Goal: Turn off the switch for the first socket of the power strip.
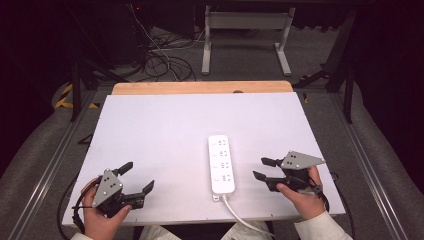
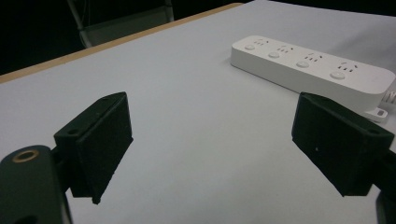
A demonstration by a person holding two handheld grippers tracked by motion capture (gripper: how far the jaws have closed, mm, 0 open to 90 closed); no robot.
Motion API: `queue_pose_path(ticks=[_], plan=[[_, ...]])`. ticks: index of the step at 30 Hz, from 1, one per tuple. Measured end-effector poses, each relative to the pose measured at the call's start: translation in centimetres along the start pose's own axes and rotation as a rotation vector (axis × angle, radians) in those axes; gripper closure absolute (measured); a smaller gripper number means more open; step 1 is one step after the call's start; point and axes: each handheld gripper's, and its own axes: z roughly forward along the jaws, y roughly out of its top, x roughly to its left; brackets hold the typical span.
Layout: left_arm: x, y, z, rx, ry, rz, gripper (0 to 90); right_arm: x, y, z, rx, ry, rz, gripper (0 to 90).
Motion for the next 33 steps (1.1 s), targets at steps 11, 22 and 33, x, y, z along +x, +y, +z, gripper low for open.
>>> queue_pose_path(ticks=[11,22,33], plan=[[0.1,0.0,-0.1,-0.002,0.002,0.006,12.6,1.3,2.4,2.4,0.014,0.06,-0.045,48.4],[0.1,0.0,-0.1,0.001,0.001,0.007,12.8,2.6,4.1,4.9,0.026,0.111,-0.072,48.8],[0.1,-0.1,-0.1,0.003,0.0,-0.002,13.6,3.5,4.9,6.7,0.042,0.144,-0.09,48.3]])
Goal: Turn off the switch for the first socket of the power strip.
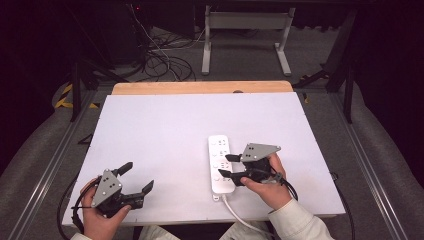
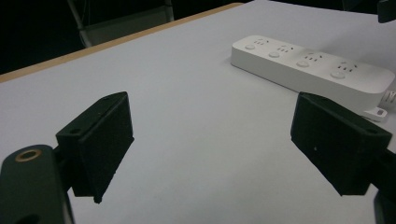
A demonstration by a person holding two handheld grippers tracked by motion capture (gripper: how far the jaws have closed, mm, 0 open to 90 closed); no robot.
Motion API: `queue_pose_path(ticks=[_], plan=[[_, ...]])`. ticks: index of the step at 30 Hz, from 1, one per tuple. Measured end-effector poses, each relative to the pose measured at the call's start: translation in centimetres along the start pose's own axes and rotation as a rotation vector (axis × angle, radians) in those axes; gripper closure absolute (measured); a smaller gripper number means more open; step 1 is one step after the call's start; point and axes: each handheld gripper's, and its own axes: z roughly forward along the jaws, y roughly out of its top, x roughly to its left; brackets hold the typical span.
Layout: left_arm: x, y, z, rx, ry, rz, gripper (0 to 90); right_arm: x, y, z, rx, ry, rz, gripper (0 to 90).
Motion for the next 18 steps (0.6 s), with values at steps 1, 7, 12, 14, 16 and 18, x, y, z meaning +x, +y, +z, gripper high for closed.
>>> queue_pose_path(ticks=[1,7,12,14,16,18], plan=[[0.06,0.0,0.0,0.001,0.003,0.005,13.7,0.03,0.0,0.04,0.005,0.006,0.001,51.0],[-0.01,-0.01,0.05,0.004,-0.001,-0.001,14.4,-0.05,-0.13,-0.21,0.021,0.081,0.0,82.0],[-0.03,-0.03,0.07,0.007,-0.003,-0.005,14.5,-0.08,-0.12,-0.02,0.044,0.096,0.019,90.0],[-0.04,-0.03,0.07,0.007,-0.002,-0.004,14.6,-0.05,-0.08,0.2,0.062,0.1,0.025,90.0],[-0.03,-0.04,0.06,0.007,-0.003,-0.004,14.6,-0.04,-0.04,0.44,0.074,0.099,0.026,90.0],[-0.01,-0.04,0.07,0.008,-0.003,-0.003,14.7,-0.03,0.01,0.68,0.101,0.092,0.028,90.0]])
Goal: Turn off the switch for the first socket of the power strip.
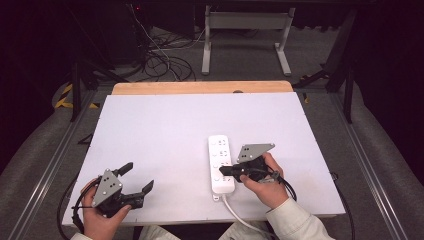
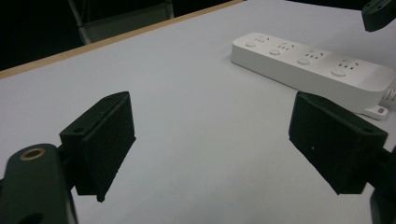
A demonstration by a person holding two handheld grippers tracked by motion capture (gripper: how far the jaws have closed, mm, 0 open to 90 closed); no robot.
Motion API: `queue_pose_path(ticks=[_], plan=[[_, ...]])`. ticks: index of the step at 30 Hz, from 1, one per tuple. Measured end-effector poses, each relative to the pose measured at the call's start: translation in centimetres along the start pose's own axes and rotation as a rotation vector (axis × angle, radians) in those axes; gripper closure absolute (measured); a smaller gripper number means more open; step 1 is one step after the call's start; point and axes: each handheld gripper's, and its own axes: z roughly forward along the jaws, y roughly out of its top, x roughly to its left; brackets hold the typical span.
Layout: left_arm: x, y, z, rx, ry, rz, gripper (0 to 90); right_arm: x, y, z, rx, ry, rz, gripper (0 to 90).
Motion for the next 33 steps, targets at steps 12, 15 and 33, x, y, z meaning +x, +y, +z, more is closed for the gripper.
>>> queue_pose_path(ticks=[12,15,33], plan=[[0.0,0.0,0.0,0.002,-0.002,0.002,14.9,-0.1,0.0,2.0,0.104,-0.006,0.001,90.0],[0.0,0.0,0.0,0.002,-0.002,0.002,14.9,0.0,0.0,2.4,0.11,-0.004,0.003,90.0],[-0.1,0.0,0.0,0.003,-0.004,0.002,14.9,0.2,-0.4,3.8,0.14,-0.007,-0.017,90.0]])
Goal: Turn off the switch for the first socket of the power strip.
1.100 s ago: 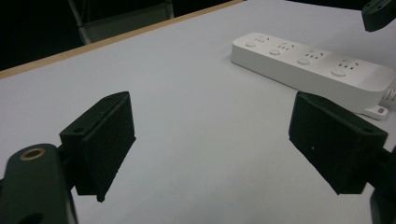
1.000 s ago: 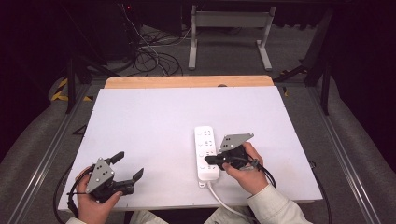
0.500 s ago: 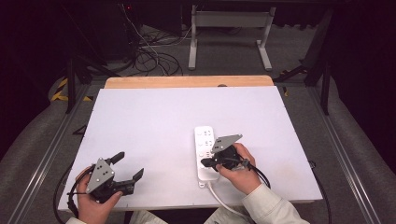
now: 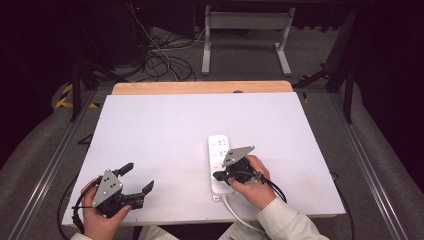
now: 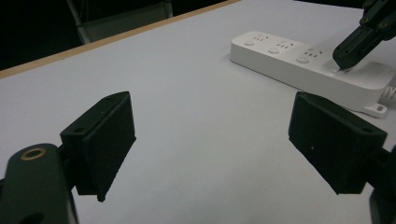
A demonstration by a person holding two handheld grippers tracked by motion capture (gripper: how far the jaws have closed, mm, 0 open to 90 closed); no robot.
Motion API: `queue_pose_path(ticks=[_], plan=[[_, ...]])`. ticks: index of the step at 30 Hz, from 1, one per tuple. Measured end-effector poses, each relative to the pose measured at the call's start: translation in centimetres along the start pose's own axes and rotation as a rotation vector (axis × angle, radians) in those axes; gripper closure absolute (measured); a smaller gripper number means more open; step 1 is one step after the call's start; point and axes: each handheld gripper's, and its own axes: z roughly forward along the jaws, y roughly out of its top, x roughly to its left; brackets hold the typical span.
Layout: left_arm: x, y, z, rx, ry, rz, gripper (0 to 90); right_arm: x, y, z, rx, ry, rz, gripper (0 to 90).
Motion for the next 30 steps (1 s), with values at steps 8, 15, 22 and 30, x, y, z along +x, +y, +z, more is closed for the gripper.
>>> queue_pose_path(ticks=[8,15,22,30], plan=[[-0.01,0.0,0.0,0.0,-0.001,0.0,14.9,0.03,-0.06,0.13,0.004,-0.007,-0.007,90.0],[-0.05,0.0,-0.01,0.0,0.0,-0.003,14.9,0.18,-0.15,0.25,0.004,-0.015,-0.015,90.0],[-0.03,0.02,-0.02,0.0,0.0,0.002,14.9,0.34,-0.22,0.39,0.008,-0.027,-0.02,90.0],[-0.02,0.01,-0.04,-0.001,0.002,0.0,14.9,0.55,-0.23,0.43,0.009,-0.039,-0.008,90.0]])
